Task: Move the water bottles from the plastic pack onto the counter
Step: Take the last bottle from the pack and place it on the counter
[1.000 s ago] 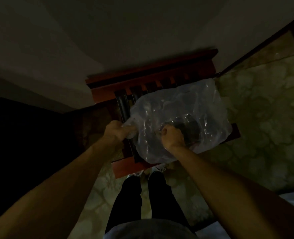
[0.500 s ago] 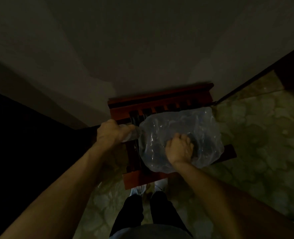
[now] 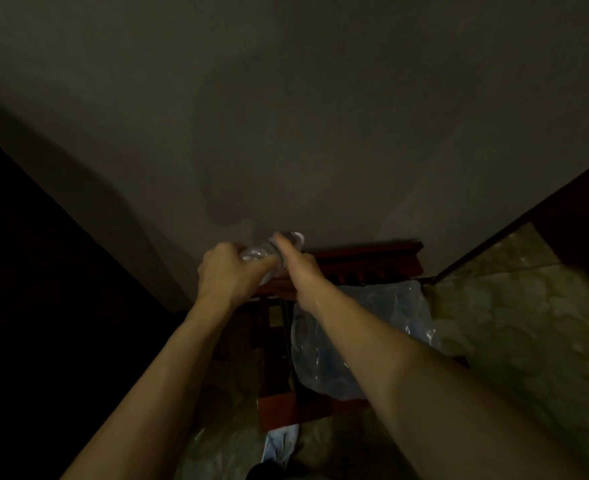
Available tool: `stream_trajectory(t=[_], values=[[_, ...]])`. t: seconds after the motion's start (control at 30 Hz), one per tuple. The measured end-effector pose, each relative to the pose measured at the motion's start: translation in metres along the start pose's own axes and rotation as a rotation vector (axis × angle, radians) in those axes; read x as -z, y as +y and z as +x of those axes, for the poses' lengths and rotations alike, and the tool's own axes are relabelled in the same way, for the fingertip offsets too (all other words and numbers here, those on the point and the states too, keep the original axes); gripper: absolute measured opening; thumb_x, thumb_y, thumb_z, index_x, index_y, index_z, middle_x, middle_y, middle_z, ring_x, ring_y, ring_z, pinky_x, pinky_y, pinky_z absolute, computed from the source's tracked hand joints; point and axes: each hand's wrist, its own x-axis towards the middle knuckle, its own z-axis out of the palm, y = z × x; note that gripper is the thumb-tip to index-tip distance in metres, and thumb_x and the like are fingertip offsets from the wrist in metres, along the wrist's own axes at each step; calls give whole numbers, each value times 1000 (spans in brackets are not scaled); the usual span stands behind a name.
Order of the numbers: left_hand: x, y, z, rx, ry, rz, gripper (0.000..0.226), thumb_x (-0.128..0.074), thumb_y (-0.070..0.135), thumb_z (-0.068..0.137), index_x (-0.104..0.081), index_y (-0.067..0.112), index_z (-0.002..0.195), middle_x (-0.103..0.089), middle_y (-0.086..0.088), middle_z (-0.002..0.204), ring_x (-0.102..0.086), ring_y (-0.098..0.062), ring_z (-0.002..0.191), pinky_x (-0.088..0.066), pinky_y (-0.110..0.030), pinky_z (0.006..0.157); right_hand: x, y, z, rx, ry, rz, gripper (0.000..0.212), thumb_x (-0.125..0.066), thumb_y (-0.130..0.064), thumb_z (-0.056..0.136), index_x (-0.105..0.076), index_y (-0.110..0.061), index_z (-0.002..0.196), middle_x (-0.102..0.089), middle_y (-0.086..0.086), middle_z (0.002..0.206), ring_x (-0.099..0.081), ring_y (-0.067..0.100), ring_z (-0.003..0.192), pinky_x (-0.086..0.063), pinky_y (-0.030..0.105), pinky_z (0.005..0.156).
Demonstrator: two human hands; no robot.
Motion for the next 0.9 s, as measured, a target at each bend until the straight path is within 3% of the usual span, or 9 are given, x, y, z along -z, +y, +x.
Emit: stream_trajectory(t=[0.13,0.23,0.33,0.43,0.57,0.67,0.77,0.9], values=[[11,5,-25,-85,76,-33,46,-71,55,66,-72,19,95,-72,-1,87,-69,-21,83,-50,-26,65,-10,-16,-25,72,-28,144,31,-73,-43,78,-62,-19,95,-72,9,104,-70,23,82,-59,34,70],[13,4,-44,-134,94,-128,43,-77,49,70,-61,21,98,-65,6,87,-62,-8,73,-40,-17,48,-10,-19,-48,163,5,115,33,-75,-40,76,-50,-21,86,-69,7,90,-68,19,70,-55,28,57],[22,2,-65,-152,-14,-148,43,-78,55,71,-54,26,91,-62,9,83,-60,-3,67,-38,-12,42,0,-14,-75,270,11,76,38,-76,-39,76,-47,-20,91,-66,5,93,-69,18,77,-53,23,52],[35,-5,-89,-183,-62,-365,36,-75,53,77,-64,22,91,-69,5,84,-65,-8,72,-49,-19,59,10,-6,-105,333,-25,87,53,-76,-37,77,-46,-11,112,-67,9,102,-70,18,80,-54,21,48],[63,-6,-123,-106,-87,-570,26,-63,45,91,-70,20,92,-72,1,82,-69,-12,74,-51,-26,63,11,4,-145,377,-159,234,49,-78,-28,75,-45,-14,109,-69,16,105,-72,30,87,-61,45,71],[93,-1,-143,-150,-78,-558,25,-61,39,95,-71,16,95,-71,-10,90,-65,-22,82,-51,-29,68,-7,-6,-178,465,-273,356,53,-78,-24,73,-50,-10,115,-74,8,84,-73,25,73,-58,39,59],[130,8,-161,-198,-139,-613,38,-61,43,94,-71,9,108,-74,-12,98,-70,-20,81,-53,-26,65,-32,-24,-211,536,-339,383,53,-84,-33,65,-56,-16,107,-73,0,70,-72,19,63,-58,39,56],[180,15,-181,-291,-226,-701,43,-63,42,91,-72,4,110,-76,-16,104,-72,-21,88,-57,-25,73,-67,-43,-247,626,-366,352,68,-87,-37,61,-56,-8,114,-73,6,77,-72,22,66,-59,41,59]])
